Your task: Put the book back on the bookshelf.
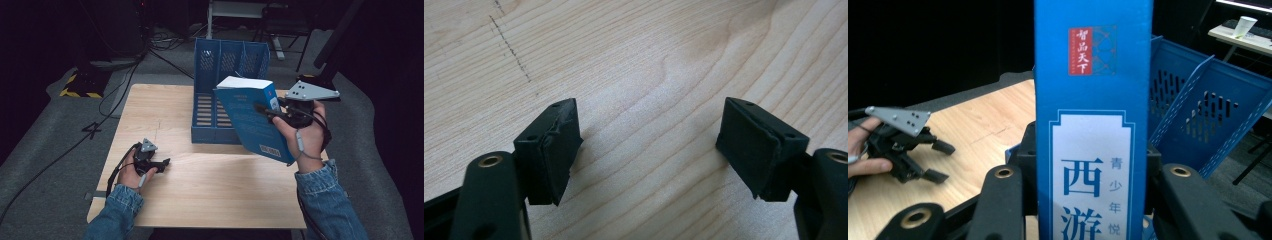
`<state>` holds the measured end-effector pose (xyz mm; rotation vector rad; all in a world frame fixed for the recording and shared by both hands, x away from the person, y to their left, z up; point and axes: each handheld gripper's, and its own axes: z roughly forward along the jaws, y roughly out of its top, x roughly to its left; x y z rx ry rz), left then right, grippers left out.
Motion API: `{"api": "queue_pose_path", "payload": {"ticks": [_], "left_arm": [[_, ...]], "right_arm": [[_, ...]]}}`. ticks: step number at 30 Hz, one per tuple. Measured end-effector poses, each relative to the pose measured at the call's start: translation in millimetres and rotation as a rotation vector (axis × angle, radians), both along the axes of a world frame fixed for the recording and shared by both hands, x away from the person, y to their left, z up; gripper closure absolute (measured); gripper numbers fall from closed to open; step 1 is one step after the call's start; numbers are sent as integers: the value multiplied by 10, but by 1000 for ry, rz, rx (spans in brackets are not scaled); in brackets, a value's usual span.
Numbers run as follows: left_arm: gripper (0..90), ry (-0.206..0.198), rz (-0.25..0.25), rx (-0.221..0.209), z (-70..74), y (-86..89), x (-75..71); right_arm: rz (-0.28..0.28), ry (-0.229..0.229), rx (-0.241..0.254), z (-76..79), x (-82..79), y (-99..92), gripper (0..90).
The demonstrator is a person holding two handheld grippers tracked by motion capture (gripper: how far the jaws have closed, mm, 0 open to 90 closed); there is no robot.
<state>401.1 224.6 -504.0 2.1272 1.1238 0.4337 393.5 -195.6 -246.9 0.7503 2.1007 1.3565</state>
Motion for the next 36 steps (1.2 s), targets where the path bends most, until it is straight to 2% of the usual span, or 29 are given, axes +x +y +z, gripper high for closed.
{"api": "queue_pose_path", "payload": {"ticks": [6,14,20,26,36], "left_arm": [[237,0,-8,3,0,0,6],[222,5,-3,-4,-3,-11,12],[219,5,-4,-2,-2,-11,13],[219,4,-6,1,-1,-10,14],[219,3,-9,8,2,-6,16]], "right_arm": [[-35,-17,43,50,142,-36,619],[-85,-11,77,158,359,-107,618],[-139,-16,148,180,521,-189,619],[-182,-14,155,231,681,-240,619],[-238,10,199,270,928,-354,618]]}}
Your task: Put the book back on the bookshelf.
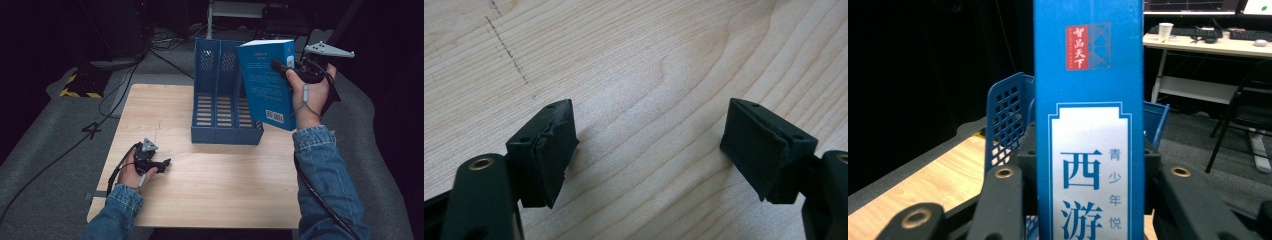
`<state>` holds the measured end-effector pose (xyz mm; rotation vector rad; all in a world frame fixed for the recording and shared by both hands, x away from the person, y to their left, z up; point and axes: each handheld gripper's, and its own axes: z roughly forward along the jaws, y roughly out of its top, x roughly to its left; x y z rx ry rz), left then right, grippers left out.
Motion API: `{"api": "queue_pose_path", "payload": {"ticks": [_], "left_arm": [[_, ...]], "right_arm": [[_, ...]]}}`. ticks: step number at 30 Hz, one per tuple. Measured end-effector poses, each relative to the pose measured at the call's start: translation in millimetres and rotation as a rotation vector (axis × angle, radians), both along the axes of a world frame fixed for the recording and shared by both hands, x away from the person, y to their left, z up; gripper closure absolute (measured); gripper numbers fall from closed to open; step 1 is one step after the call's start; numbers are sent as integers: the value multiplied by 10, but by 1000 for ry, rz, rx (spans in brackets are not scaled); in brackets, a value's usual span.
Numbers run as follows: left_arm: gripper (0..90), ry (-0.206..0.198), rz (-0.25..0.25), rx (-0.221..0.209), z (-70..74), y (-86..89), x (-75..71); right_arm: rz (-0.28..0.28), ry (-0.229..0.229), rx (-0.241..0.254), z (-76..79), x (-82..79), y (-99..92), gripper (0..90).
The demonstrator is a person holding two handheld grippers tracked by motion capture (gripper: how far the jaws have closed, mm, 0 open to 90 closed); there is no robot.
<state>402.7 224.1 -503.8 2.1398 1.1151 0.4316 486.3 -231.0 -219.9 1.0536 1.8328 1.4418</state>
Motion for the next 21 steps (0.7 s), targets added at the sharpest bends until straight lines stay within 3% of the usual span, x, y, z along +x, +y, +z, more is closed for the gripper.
{"api": "queue_pose_path", "payload": {"ticks": [11,21], "left_arm": [[205,1,1,-1,-3,-16,14],[199,2,6,1,-2,-25,19]], "right_arm": [[-101,46,59,-64,258,-137,619],[-199,107,67,-58,446,-33,618]]}}
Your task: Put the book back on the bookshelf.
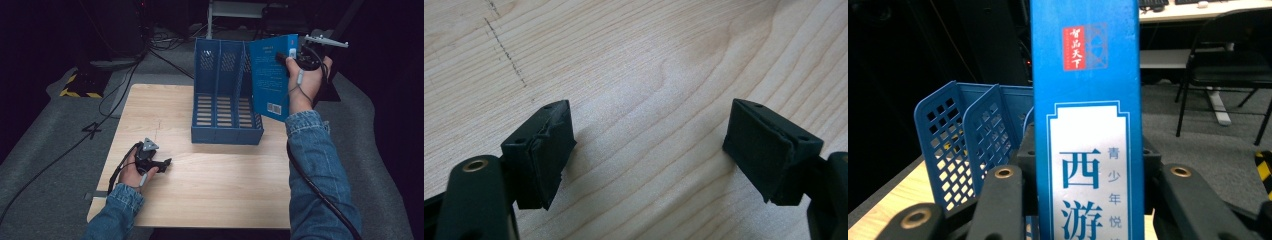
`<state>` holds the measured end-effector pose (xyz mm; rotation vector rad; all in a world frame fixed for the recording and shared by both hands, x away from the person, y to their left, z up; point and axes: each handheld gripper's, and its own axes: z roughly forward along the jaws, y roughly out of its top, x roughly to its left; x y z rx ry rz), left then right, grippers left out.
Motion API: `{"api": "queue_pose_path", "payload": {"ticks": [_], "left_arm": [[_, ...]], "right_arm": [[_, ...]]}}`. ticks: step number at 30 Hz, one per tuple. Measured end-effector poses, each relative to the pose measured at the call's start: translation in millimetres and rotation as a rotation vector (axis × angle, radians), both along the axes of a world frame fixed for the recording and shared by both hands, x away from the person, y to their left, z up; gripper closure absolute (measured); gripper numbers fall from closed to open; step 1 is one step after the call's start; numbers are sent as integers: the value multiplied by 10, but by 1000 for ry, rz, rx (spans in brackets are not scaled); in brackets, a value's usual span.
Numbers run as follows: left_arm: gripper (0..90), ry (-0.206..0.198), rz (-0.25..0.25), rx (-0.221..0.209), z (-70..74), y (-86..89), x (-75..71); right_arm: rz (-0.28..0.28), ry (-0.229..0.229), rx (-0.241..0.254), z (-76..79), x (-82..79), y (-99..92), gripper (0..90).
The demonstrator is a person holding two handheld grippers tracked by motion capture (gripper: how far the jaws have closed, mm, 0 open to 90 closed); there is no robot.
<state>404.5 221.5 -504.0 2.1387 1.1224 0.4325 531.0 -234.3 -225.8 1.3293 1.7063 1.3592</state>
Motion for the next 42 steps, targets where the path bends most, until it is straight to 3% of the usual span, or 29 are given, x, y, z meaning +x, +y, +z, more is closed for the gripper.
{"api": "queue_pose_path", "payload": {"ticks": [6,10,13,17,20,27,30,34,42], "left_arm": [[199,4,-1,0,0,0,-1],[199,3,-1,1,1,1,-1],[199,1,-6,5,2,3,-1],[199,1,-5,4,2,3,-2],[199,2,-6,4,2,3,-2],[199,1,-5,4,2,3,-2],[199,2,-6,4,3,3,-1],[194,0,-4,6,3,-3,4],[188,3,-2,3,1,-13,5]], "right_arm": [[-5,49,42,23,103,117,617],[12,26,43,33,135,197,617],[35,-22,35,-6,172,275,616],[44,-35,48,-97,209,308,616],[51,-18,65,-198,256,341,616],[62,-54,92,-359,314,396,614],[70,-65,71,-486,338,450,611],[78,-65,13,-536,330,534,605],[69,-57,-41,-660,288,624,604]]}}
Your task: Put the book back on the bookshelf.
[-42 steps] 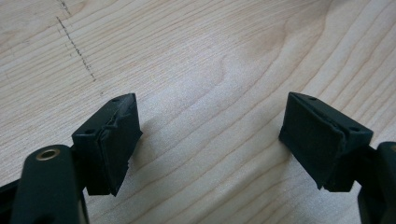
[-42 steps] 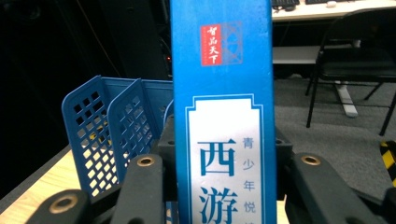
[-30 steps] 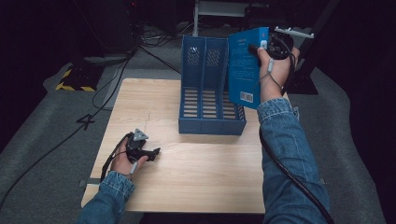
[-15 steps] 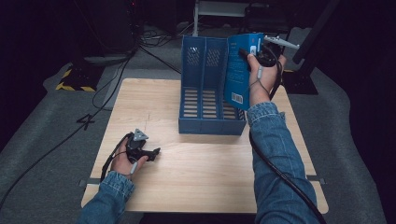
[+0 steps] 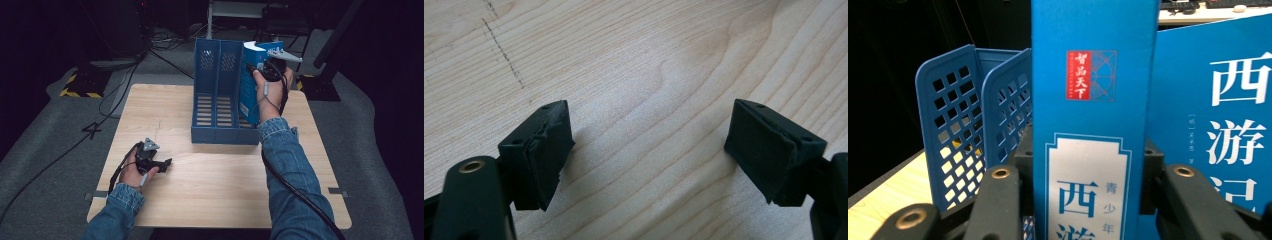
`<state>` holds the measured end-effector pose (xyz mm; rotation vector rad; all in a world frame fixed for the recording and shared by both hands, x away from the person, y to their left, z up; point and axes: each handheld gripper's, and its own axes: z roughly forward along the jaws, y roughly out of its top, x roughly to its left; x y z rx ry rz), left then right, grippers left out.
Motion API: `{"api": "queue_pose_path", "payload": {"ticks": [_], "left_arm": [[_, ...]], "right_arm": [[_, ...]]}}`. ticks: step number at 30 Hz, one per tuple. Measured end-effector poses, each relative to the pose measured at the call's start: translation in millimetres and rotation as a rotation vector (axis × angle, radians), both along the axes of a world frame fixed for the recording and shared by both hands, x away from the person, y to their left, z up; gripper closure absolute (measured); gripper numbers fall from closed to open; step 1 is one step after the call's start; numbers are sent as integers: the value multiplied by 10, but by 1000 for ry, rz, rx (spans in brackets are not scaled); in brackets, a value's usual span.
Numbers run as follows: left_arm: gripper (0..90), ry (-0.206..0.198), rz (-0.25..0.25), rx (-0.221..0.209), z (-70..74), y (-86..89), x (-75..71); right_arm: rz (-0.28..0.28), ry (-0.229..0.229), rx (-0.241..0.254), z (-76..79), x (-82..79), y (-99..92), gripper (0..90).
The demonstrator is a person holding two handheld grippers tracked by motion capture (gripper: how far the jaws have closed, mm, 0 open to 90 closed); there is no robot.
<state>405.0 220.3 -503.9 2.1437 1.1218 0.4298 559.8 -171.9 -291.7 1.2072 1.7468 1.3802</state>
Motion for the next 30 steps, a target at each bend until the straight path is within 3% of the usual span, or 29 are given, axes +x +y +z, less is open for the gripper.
{"api": "queue_pose_path", "payload": {"ticks": [4,12,14,15,17,21,24,26,30], "left_arm": [[188,1,0,-1,0,-1,2],[186,0,8,-3,-2,-13,-1],[186,0,9,-3,-2,-14,-2],[186,0,9,-1,-1,-14,-3],[186,0,9,-3,-2,-15,-3],[186,0,11,-3,-2,-15,-3],[186,2,9,-3,-1,-16,-5],[186,1,9,-3,-1,-15,-5],[186,1,5,2,1,-12,-3]], "right_arm": [[4,17,15,59,-92,-55,608],[28,-4,-25,502,-519,-137,608],[30,-7,-15,544,-556,-151,608],[59,-12,39,614,-631,-221,610],[88,-20,86,652,-674,-292,611],[112,-28,125,674,-670,-352,611],[145,-46,162,585,-508,-446,611],[134,-46,162,557,-471,-470,611],[49,-46,174,428,-332,-672,609]]}}
